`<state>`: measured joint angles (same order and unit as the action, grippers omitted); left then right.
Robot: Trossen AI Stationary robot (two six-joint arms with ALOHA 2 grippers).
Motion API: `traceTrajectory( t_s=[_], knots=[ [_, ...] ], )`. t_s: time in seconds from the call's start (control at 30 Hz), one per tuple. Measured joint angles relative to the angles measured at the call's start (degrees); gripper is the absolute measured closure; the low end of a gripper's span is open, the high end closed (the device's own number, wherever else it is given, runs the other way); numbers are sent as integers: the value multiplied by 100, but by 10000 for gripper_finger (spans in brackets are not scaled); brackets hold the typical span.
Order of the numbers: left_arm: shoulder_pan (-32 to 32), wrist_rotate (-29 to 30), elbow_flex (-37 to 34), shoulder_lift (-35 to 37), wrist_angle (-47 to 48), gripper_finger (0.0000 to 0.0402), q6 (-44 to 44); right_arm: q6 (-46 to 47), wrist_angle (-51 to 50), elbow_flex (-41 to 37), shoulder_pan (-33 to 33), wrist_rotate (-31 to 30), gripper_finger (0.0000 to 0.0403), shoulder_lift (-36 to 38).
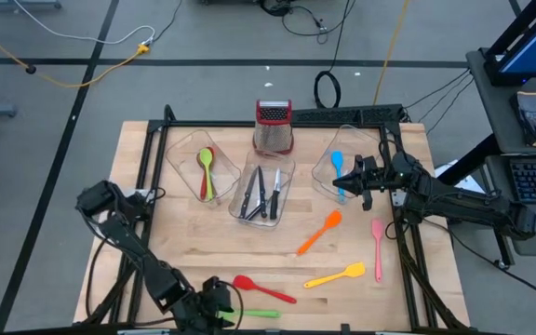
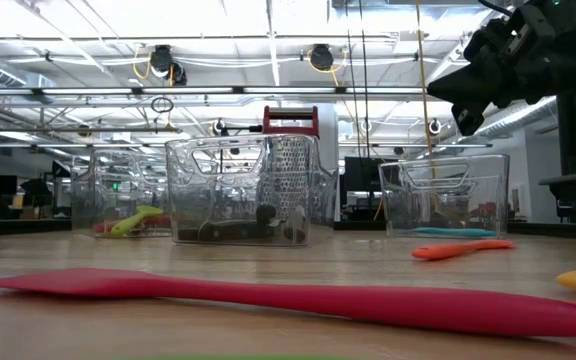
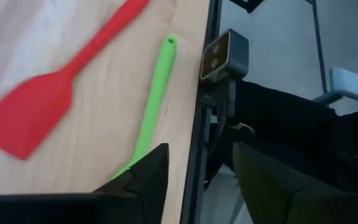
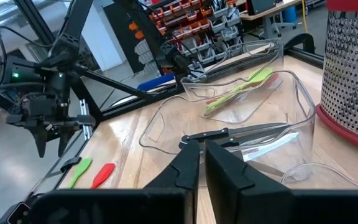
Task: Pick & Place Kitchen Items
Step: Put the green spatula on the right transparent bin
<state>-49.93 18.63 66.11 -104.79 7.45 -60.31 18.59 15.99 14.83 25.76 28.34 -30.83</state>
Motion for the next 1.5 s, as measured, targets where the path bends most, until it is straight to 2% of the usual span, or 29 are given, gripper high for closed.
traceTrajectory(
  t_s=[0.1,0.23,0.4,0.63,0.77,0.9,1.0,1.17,1.37,1.5],
  knots=[
    [2,-288,0,-133,-80,204,-7,-2,0,0,0,-2,385,0],
    [2,-517,2,-252,-120,202,-220,-122,-1,0,0,-5,385,1],
    [9,-1099,2,-263,-255,201,-606,-151,-2,0,2,-22,385,0],
    [-35,-1137,2,-263,-438,201,-217,-147,-2,0,0,-20,385,0],
    [38,-1070,2,-261,-414,201,-981,-163,-4,0,0,-20,385,0],
    [323,-1207,2,-261,-251,201,-1123,-170,-15,0,1,-9,385,0],
    [417,-791,38,-261,-145,201,-918,-173,-15,0,0,-6,385,0],
    [339,-428,808,-328,1535,201,-924,-173,-24,0,2,0,385,0],
    [185,-108,2836,-1255,4092,201,-1032,-175,-45,0,2,2,385,0],
    [115,-651,4012,-2220,5139,201,-1076,-175,-45,0,1,2,385,0]
  ],
)
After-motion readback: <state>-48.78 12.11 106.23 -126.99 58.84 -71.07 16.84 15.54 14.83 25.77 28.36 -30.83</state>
